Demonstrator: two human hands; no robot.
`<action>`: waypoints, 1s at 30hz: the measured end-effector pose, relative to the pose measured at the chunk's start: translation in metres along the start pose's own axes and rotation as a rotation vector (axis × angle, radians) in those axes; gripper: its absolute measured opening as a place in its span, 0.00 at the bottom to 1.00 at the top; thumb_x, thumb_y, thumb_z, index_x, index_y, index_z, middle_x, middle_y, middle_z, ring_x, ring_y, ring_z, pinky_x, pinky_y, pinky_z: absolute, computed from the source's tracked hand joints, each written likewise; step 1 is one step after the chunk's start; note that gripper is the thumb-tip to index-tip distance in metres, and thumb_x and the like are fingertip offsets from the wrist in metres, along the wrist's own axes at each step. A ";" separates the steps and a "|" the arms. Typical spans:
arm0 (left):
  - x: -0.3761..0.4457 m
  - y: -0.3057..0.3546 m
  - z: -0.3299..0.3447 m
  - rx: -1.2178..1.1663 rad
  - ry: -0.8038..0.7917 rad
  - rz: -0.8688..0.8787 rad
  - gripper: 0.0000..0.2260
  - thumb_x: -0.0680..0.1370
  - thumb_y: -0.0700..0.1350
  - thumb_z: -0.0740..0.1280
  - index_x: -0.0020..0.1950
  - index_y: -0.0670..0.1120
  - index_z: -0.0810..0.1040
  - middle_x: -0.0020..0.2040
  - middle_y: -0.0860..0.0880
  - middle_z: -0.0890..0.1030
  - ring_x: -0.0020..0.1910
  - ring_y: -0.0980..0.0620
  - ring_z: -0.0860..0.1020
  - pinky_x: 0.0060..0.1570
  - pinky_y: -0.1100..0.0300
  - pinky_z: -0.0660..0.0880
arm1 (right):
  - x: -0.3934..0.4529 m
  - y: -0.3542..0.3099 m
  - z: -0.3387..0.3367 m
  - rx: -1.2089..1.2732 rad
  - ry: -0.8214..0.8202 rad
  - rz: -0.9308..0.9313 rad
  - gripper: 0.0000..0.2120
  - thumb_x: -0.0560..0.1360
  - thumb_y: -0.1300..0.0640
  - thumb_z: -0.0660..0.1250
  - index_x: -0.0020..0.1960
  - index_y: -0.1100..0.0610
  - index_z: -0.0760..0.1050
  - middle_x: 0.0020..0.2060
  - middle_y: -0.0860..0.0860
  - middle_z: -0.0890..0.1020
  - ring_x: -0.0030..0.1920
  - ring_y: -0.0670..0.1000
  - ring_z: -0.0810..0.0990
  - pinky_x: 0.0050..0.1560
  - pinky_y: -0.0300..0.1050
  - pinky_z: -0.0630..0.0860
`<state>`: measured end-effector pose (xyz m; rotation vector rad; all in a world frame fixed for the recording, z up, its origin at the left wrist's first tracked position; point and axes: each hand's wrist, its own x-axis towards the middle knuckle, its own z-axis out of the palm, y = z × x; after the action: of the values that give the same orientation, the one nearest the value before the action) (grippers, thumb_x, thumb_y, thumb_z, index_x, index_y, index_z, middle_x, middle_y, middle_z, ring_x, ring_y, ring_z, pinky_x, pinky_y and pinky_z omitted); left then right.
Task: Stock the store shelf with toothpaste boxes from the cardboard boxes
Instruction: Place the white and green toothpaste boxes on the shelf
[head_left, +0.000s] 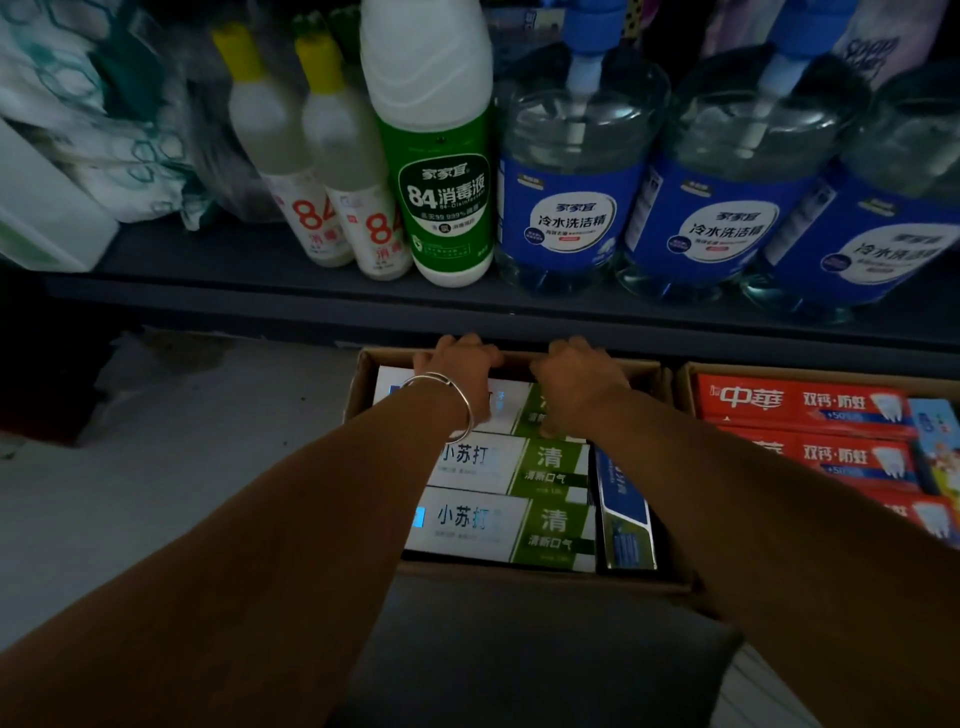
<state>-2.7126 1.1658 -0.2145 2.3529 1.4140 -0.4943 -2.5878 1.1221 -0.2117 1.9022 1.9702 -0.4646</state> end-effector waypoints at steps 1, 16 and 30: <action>0.000 0.000 0.000 0.007 -0.005 0.002 0.29 0.72 0.46 0.71 0.71 0.52 0.65 0.67 0.48 0.67 0.68 0.45 0.63 0.65 0.47 0.63 | 0.000 -0.001 0.000 0.024 -0.015 0.001 0.25 0.71 0.53 0.71 0.65 0.57 0.69 0.61 0.56 0.72 0.62 0.56 0.70 0.60 0.50 0.70; -0.006 -0.006 -0.006 -0.027 -0.024 0.023 0.30 0.71 0.46 0.73 0.71 0.53 0.65 0.67 0.50 0.67 0.68 0.47 0.62 0.66 0.48 0.61 | 0.002 0.001 -0.003 0.255 -0.172 0.026 0.26 0.74 0.59 0.68 0.70 0.59 0.64 0.63 0.57 0.73 0.61 0.55 0.75 0.56 0.46 0.73; -0.029 -0.006 -0.022 -0.058 0.067 0.032 0.29 0.68 0.46 0.75 0.65 0.49 0.66 0.63 0.49 0.68 0.64 0.47 0.66 0.62 0.50 0.65 | -0.027 0.032 -0.042 0.124 -0.162 0.061 0.28 0.64 0.55 0.78 0.60 0.58 0.73 0.57 0.54 0.76 0.56 0.55 0.77 0.52 0.46 0.75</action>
<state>-2.7278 1.1564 -0.1822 2.3622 1.3984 -0.3648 -2.5565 1.1200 -0.1613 1.9260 1.8133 -0.7147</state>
